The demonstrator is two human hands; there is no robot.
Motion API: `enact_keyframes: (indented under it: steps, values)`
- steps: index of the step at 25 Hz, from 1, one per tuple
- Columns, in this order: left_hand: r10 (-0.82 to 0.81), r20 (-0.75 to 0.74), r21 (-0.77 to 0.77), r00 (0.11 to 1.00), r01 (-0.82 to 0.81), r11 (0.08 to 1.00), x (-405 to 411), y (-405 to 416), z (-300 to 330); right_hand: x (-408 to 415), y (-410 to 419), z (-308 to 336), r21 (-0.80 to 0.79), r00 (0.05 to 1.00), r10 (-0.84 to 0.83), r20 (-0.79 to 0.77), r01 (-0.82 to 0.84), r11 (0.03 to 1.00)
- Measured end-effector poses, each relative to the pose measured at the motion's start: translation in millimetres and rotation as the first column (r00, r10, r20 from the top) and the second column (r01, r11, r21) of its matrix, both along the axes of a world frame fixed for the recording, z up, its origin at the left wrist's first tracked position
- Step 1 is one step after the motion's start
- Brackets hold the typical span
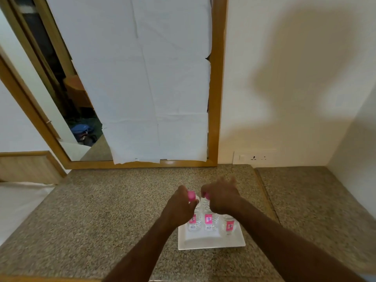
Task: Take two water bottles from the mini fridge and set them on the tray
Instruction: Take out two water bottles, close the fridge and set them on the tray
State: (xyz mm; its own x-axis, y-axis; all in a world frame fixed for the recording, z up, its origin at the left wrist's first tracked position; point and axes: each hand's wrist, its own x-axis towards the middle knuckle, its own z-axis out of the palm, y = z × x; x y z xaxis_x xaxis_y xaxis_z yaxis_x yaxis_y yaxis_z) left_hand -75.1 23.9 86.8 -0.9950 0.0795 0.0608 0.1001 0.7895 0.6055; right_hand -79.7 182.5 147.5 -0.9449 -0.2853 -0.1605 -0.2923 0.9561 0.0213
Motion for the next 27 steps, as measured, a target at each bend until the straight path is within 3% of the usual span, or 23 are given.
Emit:
enact_keyframes:
  steps: [5, 16, 23, 27]
  values:
    - [-0.023, 0.012, -0.03, 1.0, 0.024, 0.999, 2.8, 4.6, -10.3, -5.3, 3.6, -10.7, 0.024, 0.999, 0.025, 0.034, -0.026, 0.999]
    - [0.086, 0.047, -0.006, 0.995, -0.086, 0.996, 5.8, 6.3, -11.5, -9.6, 0.8, -18.2, -0.011, 0.997, 0.02, 0.074, -0.019, 1.0]
    - [0.008, 0.029, -0.174, 1.0, -0.003, 0.985, 12.4, 10.1, 0.3, -3.3, 7.2, -20.3, -0.122, 0.994, 0.033, 0.102, -0.02, 0.992]
    - [0.021, -0.002, -0.202, 1.0, -0.021, 0.979, 2.3, 8.8, 39.2, -10.5, 26.9, 4.4, -0.318, 0.985, 0.075, 0.155, -0.022, 0.948]
